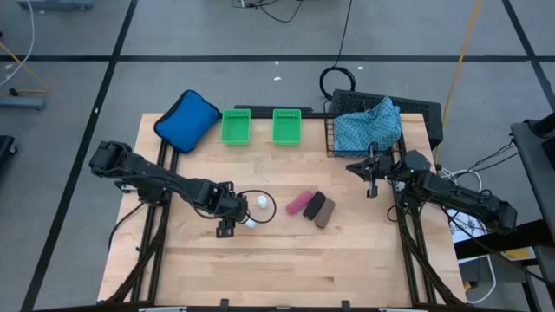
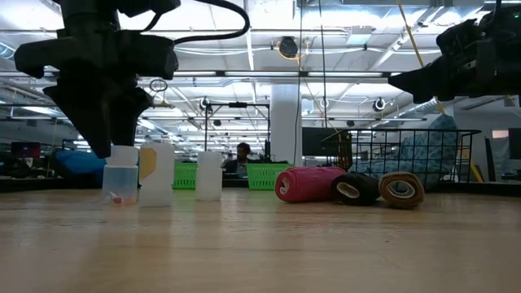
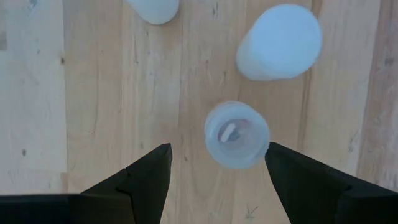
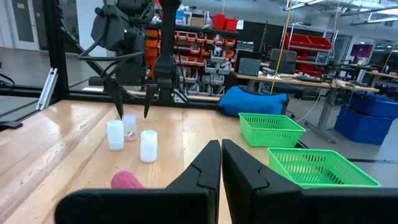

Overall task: Pick & place medical supplies in basket/bin
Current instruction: Put the left transparent pill bottle into the left green bin, then put the transparent pill bottle into the left green bin

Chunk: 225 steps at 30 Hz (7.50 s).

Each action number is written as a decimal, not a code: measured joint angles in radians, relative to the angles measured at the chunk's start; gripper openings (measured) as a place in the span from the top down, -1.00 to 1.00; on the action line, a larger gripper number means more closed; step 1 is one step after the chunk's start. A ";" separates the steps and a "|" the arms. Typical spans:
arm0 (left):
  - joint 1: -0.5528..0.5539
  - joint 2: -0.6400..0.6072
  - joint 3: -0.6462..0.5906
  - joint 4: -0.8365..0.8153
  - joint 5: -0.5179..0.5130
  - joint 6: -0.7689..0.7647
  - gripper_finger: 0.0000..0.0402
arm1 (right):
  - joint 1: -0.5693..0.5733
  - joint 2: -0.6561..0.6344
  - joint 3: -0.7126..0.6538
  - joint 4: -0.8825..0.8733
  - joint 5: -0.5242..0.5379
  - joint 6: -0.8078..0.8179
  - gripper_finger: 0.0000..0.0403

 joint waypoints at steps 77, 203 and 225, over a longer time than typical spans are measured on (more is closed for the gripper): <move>0.585 -0.163 0.362 -0.084 -0.231 0.145 0.23 | 0.000 0.000 -0.001 0.001 0.000 0.000 0.96; 1.076 0.077 0.309 0.208 0.010 0.184 -0.36 | 0.000 0.000 -0.001 0.001 0.000 0.000 0.96; 0.353 0.000 0.355 0.146 0.059 0.537 -0.36 | 0.000 0.000 -0.001 0.001 0.000 0.000 0.96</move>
